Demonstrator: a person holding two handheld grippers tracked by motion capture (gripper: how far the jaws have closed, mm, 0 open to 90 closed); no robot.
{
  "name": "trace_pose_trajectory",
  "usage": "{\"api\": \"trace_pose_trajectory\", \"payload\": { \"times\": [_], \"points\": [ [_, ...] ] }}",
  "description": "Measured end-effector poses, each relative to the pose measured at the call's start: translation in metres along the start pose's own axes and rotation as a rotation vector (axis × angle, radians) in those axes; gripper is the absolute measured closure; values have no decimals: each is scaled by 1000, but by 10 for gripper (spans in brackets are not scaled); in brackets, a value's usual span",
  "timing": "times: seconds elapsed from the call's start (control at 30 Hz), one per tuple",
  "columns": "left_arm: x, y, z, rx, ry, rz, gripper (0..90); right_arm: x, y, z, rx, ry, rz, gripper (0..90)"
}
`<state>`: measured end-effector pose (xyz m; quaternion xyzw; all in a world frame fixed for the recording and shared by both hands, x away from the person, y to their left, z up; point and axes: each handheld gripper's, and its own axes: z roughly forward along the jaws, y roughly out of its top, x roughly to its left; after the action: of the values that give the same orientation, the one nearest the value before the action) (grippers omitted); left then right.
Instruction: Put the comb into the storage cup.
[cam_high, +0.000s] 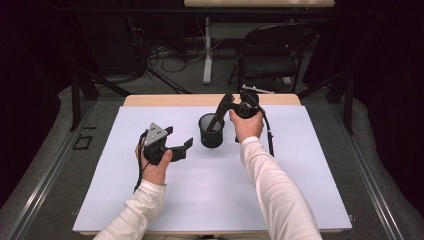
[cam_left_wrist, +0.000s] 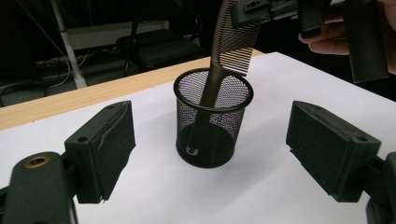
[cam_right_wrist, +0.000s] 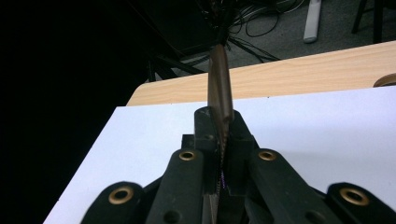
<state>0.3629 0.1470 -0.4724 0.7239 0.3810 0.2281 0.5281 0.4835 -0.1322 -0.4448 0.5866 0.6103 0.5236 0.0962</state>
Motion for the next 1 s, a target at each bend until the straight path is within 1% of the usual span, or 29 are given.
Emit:
{"api": "trace_pose_trajectory", "payload": {
  "times": [0.43,0.6,1.0],
  "points": [
    [-1,0,1,3,1,0,157,-3,0,0,3,9,13,870],
    [-1,-1,1,5,1,1,157,-5,0,-1,4,19,8,870],
    [-1,-1,1,8,1,2,157,-12,1,-2,18,-1,5,869]
  ]
}}
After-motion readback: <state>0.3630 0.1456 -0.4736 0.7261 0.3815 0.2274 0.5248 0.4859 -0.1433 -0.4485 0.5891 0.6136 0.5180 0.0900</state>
